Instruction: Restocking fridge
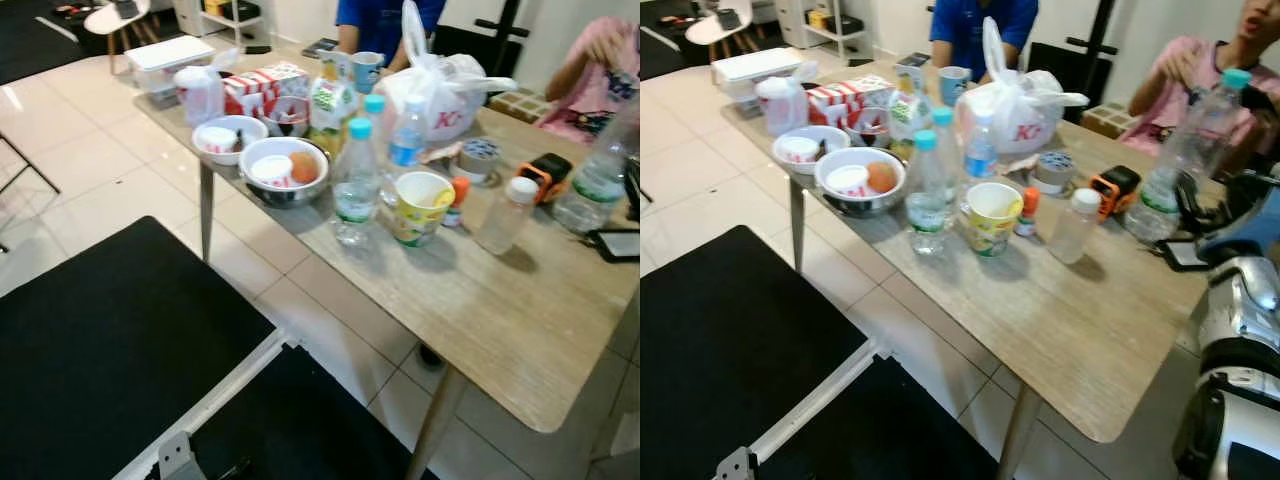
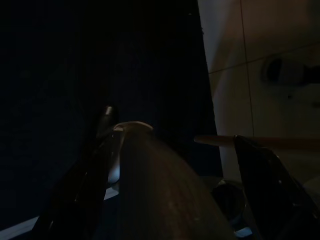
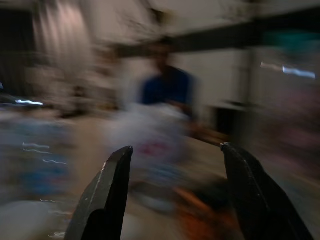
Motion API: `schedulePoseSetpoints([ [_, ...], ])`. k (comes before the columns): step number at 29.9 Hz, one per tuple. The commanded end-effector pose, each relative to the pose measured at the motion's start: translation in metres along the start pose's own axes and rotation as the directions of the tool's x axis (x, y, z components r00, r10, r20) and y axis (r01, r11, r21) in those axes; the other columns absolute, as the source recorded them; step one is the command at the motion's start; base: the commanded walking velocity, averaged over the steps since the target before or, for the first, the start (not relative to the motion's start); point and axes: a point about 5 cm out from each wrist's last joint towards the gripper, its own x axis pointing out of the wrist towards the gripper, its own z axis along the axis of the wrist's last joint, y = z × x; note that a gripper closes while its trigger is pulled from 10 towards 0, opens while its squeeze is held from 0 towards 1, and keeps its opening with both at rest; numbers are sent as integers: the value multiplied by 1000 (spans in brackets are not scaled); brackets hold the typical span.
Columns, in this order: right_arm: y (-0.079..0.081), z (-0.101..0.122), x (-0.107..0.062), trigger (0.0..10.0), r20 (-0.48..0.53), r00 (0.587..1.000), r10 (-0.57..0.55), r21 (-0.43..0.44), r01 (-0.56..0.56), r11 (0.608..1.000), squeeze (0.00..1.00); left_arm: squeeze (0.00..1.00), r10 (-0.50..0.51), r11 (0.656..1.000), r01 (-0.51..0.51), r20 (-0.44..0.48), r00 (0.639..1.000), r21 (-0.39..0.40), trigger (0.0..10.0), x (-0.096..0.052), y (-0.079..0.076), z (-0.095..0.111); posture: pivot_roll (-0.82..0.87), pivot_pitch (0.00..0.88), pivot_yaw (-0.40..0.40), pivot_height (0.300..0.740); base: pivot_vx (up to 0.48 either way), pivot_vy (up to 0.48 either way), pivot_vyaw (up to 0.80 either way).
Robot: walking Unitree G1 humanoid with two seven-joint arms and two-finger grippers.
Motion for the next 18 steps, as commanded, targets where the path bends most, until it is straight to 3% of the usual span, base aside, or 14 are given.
schedulePoseSetpoints([
  [1, 10, 0, 0, 10000, 31, 988, 149, 64, -150, 987, 0, 0, 6, 1000, -6, -14, 1000, 6, 10000, -1, 3, -2, -5, 4, -6, 740, 0, 0, 0],
  [2, 26, -2, 2, 10000, 31, 952, 305, 75, -306, 949, 0, 0, 1, 1000, -1, -16, 1000, 6, 10000, -1, 2, -2, -7, 4, -4, 740, 0, 0, 0],
  [3, 26, -2, 2, 10000, 31, 952, 305, 75, -306, 949, 0, 0, 1, 1000, -1, -16, 1000, 6, 10000, -1, 2, -2, -7, 4, -4, 740, 0, 0, 0],
  [4, 49, -7, 1, 10000, 8, 874, 486, 70, -485, 872, 0, 0, -1, 1000, 1, -18, 1000, 7, 10000, -1, 2, -3, -6, 7, -3, 740, 0, 0, 0],
  [5, 49, -7, 1, 10000, 8, 874, 486, 70, -485, 872, 0, 0, -1, 1000, 1, -18, 1000, 7, 10000, -1, 2, -3, -6, 7, -3, 740, 0, 0, 0],
  [6, 59, -10, 0, 10000, -9, 826, 563, 63, -561, 825, 0, 0, -1, 1000, 2, -18, 1000, 8, 10000, -1, 2, -3, -9, 8, 0, 740, 0, 0, 0],
  [8, 60, -10, 0, 10000, -9, 820, 572, 62, -571, 819, 0, 0, -2, 1000, 2, -18, 1000, 8, 10000, -1, 2, -3, -9, 8, 0, 740, 0, 0, 0],
  [9, 86, -24, 6, 10000, -112, 739, 664, 48, -664, 746, 0, 0, -3, 1000, 3, -20, 1000, 10, 10000, -1, 2, -3, -8, 10, 0, 740, 0, 0, 0],
  [10, 86, -24, 6, 10000, -112, 739, 664, 48, -664, 746, 0, 0, -3, 1000, 3, -20, 1000, 10, 10000, -1, 2, -3, -8, 10, 0, 740, 0, 0, 0],
  [14, 118, -41, 14, 10000, -253, 628, 736, -14, -763, 647, 0, 0, -5, 1000, 5, -18, 1000, 10, 10000, -1, 2, -3, -8, 10, 0, 740, 0, 0, 0],
  [15, 124, -43, 18, 10000, -277, 611, 741, -28, -776, 630, 533, 0, -5, 1000, 5, -18, 1000, 10, 10000, -1, 2, -3, -8, 10, 0, 740, 0, 0, 0],
  [16, 130, -44, 20, 10000, -301, 595, 745, -41, -789, 614, 808, 0, -6, 1000, 6, -18, 1000, 10, 10000, -1, 2, -3, -6, 12, 1, 740, 0, 0, 0],
  [17, 134, -45, 22, 10000, -314, 586, 747, -48, -796, 604, 808, 0, -6, 1000, 6, -18, 1000, 10, 10000, -1, 2, -3, -6, 12, 1, 740, 0, 0, 0],
  [18, 142, -47, 25, 10000, -355, 558, 750, -72, -816, 573, 1000, 0, -8, 1000, 8, -17, 1000, 10, 10000, -1, 2, -3, -9, 15, 2, 740, 0, 0, 0],
])
